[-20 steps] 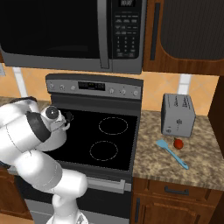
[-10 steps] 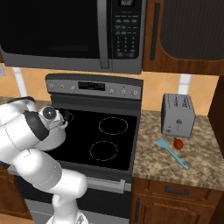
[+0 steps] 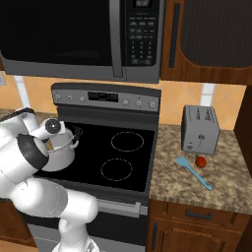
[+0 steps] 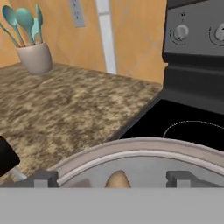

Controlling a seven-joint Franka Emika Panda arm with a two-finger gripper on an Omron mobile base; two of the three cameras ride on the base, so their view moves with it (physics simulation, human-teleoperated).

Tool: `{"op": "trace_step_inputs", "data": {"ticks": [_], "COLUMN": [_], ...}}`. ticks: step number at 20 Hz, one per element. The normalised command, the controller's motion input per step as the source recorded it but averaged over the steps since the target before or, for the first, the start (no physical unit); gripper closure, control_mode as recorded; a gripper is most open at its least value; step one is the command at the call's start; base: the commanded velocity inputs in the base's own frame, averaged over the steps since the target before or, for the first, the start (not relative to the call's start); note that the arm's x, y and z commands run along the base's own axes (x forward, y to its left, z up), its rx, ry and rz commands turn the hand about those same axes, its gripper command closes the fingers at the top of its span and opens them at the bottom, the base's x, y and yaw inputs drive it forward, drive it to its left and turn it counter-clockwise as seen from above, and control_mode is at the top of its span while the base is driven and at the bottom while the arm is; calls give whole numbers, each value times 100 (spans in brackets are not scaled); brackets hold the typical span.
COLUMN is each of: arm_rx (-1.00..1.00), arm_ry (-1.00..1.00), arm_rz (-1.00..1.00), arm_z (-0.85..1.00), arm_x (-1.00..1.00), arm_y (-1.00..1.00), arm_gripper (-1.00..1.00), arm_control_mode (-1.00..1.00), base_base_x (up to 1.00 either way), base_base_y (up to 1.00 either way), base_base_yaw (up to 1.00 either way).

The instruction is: Put the sweet potato and tomato in the pot. Retrieve the spatula and lightly stir the vegetables in the pot.

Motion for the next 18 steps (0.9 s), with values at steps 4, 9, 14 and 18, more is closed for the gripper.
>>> {"op": "trace_step_inputs", "data": {"ticks": [4, 9, 14, 18], "arm_rx": [0, 0, 0, 0], "arm_ry": [0, 10, 21, 6], "arm_rz": [0, 0, 0, 0], "arm_z": [80, 79, 98, 74], "arm_x": [-46, -74, -63, -76], "arm_y": [-26, -49, -59, -78], "arm_gripper": [-100, -100, -100, -100], "arm_control_mode": [-100, -100, -100, -100], "base_base_x": [0, 0, 0, 0], "base_base_y": [0, 0, 0, 0], "base_base_yaw": [0, 0, 0, 0]}}
